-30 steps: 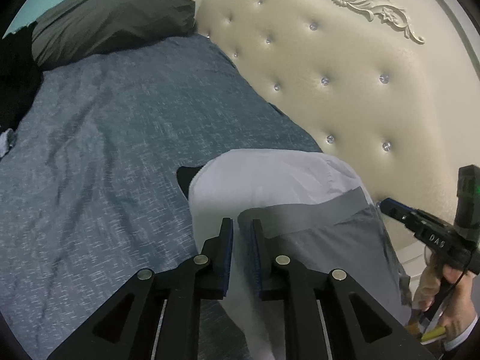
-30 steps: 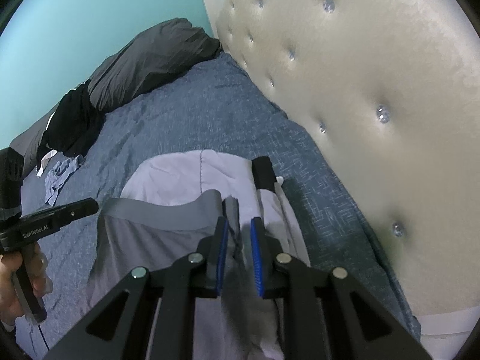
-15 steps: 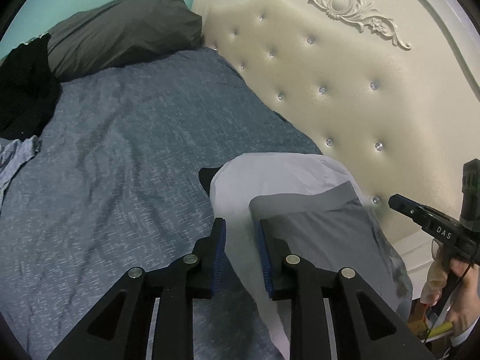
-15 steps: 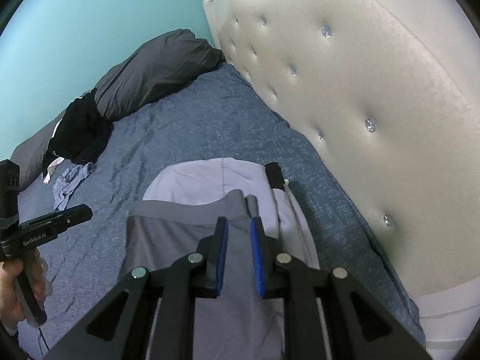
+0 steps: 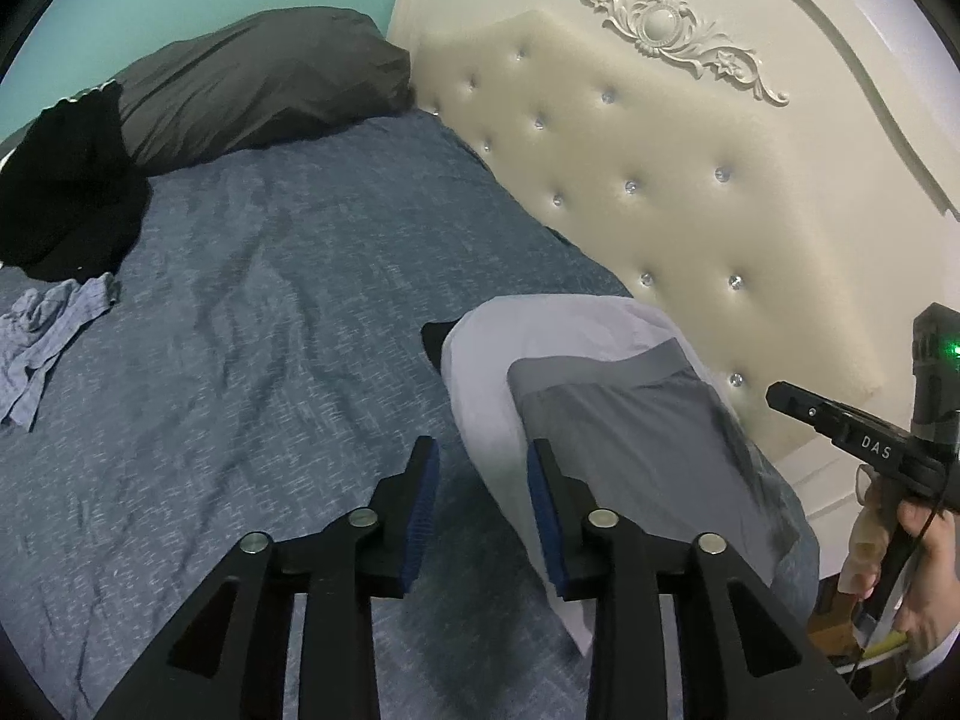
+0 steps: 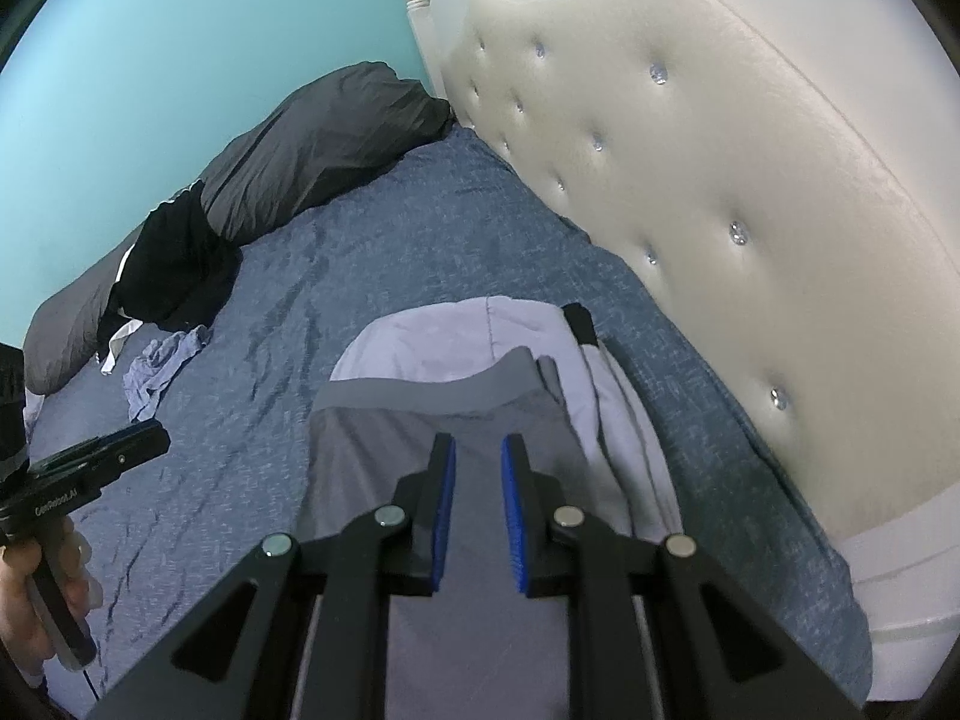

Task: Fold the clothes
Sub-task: 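Open both grippers to release the briefs on the pillow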

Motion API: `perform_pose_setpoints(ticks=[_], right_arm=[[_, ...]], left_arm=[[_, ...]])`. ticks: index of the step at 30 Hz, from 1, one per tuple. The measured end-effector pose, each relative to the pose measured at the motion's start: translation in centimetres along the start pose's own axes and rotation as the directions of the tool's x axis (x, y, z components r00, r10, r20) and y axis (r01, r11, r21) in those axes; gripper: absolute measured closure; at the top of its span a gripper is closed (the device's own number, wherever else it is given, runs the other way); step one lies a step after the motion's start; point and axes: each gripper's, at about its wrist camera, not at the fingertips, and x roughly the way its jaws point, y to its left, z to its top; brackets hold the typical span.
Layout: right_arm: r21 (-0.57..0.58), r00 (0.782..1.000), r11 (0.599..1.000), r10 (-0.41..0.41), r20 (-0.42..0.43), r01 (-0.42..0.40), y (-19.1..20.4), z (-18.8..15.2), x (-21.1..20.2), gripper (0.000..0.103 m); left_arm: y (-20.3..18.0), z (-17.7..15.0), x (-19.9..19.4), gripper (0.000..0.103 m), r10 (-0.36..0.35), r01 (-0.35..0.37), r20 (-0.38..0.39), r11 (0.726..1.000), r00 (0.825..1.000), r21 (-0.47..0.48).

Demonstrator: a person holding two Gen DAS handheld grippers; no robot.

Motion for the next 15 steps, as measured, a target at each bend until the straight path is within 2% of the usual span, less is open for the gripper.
perform_pose_setpoints(ticks=[5,7,10,12,15], right_arm=[[-0.003,1.000,1.000,0.012,0.005,-0.012,1.5,-1.0,-1.2,0.086],[-0.006,1.000,1.000,0.016,0.009,-0.016,2.2,-1.3,-1.6,0.083],[-0.012,1.000,1.000,0.025,0.017,-0.025,3.4,-1.9,-2.3,0.074],[-0.014,0.999,0.999,0.035,0.020,-0.035,4.3,-2.4,-2.8,0.058],[-0.018,0.999,0.999,0.044,0.021,-0.044,5.6,-3.2,-3.4,0.053]], left_arm=[[0.5,-0.9,-2.3,0.063,0.015,-0.015,0.016,1.000,1.000,0.005],[0.9,-1.2,-3.3,0.061,0.022,-0.022,0.021,1.000,1.000,0.006],[1.5,-1.8,-4.7,0.060,0.034,-0.034,0.025,0.999,0.999,0.005],[2.0,-2.2,-5.5,0.060,0.039,-0.039,0.028,0.999,0.999,0.002],[2.7,-2.8,-6.8,0.060,0.042,-0.042,0.034,0.999,0.999,-0.005]])
